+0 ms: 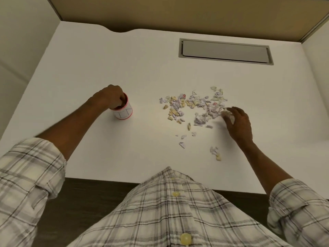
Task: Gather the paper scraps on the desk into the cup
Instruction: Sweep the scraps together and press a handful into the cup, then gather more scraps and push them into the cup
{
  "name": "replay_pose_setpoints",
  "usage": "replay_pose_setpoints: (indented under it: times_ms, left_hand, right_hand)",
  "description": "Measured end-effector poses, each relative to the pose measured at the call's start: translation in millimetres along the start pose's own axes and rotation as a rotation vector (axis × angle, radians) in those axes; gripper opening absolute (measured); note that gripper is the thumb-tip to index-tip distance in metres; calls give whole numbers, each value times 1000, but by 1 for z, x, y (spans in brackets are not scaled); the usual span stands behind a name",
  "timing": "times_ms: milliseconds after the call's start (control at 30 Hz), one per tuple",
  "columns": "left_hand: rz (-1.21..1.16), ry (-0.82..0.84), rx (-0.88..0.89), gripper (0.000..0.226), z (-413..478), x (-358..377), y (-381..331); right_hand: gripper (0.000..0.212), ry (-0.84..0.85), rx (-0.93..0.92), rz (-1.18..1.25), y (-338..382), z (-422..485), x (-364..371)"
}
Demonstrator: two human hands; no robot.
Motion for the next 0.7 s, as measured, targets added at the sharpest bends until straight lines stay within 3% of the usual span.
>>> replay_pose_setpoints:
  times_ms: [100, 200, 267, 367, 467, 567, 700]
  left_hand:
    - [-48, -83, -61, 22, -5, -26, 1]
    - [-193, -332, -149, 15, -19, -52, -10]
    - [-361, -450, -114, 13, -32, -58, -32]
    - [-577, -401, 4, 15, -42, -42, -75]
    - [-614, -343, 69, 23, -38, -9, -108]
    - [-552, -231, 161, 43, -32, 31, -130]
    - [-422, -118, 226, 71, -32, 83, -158]
  right_hand:
    - [59, 124, 17, -19, -13, -3, 2]
    - [63, 163, -73, -18, 0, -10, 11]
    - [66, 178, -129, 0, 18, -13, 19]
    - [68, 240, -233, 22, 47, -16, 33]
    - [50, 257, -328, 59, 70, -28, 39]
    - [27, 234, -429, 93, 76, -42, 38]
    - [27, 214, -393, 78, 64, -41, 24]
Point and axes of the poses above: each hand's wrist, its own z-axis towards the middle knuckle, its own x-axis out of the palm, y = z × x, the point moved 1 cm from there along z, towards the middle knuckle, and after that the axes turned 15 degrees about -y, right-handed, at the moved point
